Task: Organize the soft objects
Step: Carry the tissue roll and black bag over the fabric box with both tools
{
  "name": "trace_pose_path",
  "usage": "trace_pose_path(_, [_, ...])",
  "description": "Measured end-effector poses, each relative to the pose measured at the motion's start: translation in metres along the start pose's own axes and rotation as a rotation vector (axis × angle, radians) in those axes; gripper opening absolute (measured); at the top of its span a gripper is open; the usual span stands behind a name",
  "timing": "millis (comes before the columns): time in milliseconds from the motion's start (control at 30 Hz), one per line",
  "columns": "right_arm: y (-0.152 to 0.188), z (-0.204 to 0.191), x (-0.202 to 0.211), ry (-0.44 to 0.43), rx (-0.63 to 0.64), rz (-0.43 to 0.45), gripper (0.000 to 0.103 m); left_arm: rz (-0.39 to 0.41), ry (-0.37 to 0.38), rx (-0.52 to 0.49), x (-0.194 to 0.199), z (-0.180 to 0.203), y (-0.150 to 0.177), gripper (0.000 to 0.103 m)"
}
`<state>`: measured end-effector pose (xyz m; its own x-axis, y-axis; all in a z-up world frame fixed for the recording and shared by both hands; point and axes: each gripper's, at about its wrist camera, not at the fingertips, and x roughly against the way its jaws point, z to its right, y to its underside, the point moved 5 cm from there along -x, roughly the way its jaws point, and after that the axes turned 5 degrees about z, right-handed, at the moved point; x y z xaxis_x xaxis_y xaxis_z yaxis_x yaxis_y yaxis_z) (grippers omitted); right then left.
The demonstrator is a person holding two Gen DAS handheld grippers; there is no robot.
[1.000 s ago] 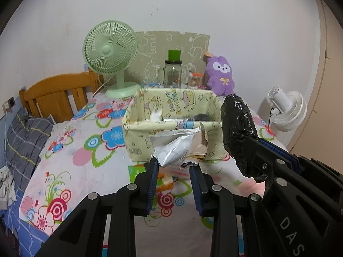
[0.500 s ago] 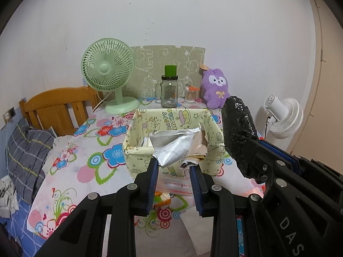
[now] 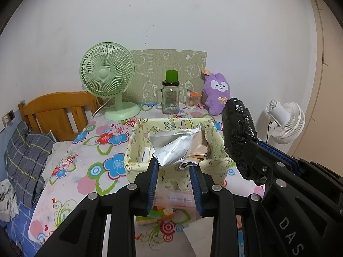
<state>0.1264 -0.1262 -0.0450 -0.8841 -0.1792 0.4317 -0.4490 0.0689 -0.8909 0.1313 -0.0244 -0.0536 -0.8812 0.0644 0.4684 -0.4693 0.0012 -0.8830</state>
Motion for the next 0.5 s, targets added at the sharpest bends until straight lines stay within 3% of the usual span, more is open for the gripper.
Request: trace_pose_path(500, [-0.022,0.002,-0.044,-0.017,-0.011,-0.015,0.014,-0.006,-0.016,0.004,-0.039,-0.006,-0.020,0.029])
